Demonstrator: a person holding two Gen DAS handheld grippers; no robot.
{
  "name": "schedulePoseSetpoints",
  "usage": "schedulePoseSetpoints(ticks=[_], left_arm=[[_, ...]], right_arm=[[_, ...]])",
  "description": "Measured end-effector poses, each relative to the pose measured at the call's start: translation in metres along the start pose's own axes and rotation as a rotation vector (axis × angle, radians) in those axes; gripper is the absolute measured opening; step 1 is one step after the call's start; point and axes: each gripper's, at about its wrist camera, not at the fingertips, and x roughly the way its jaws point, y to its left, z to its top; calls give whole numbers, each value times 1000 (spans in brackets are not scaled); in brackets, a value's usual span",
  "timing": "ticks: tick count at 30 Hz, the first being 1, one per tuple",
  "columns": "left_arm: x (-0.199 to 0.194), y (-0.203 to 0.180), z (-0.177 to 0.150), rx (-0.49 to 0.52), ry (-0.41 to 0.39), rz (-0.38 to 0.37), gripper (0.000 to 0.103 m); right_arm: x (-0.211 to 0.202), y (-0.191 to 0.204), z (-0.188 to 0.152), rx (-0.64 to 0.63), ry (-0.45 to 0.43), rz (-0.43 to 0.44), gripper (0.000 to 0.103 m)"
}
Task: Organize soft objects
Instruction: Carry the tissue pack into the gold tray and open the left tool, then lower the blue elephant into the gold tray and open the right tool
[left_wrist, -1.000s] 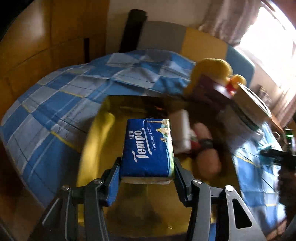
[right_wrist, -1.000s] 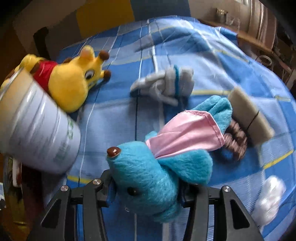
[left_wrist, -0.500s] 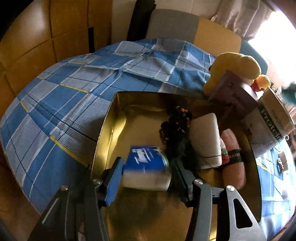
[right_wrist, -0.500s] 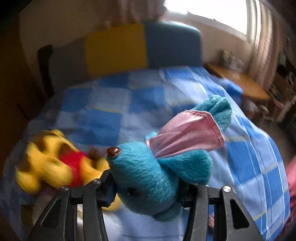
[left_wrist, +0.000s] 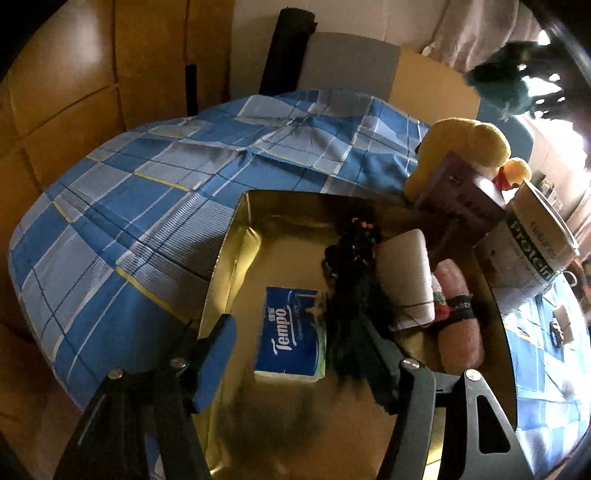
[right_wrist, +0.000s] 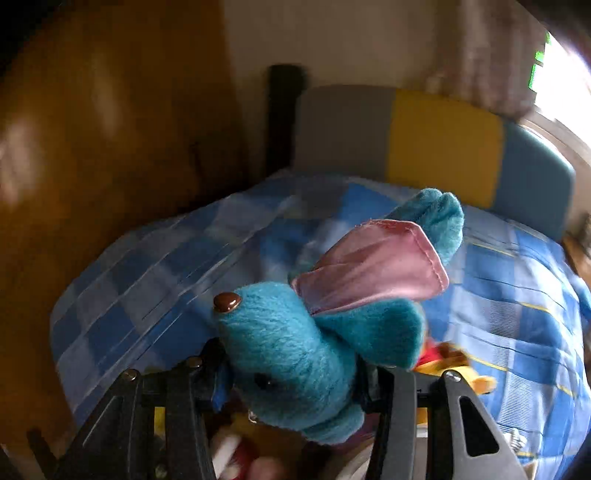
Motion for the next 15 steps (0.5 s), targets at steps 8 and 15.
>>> schedulePoseSetpoints(ticks=[8, 15], left_arm=[[-24, 5, -10, -21, -47, 10, 68], [-38, 5, -22, -25, -65, 10, 68]], right_arm=[[16, 65, -71, -128, 108, 161, 50], [22, 89, -135, -139, 198, 214, 50]])
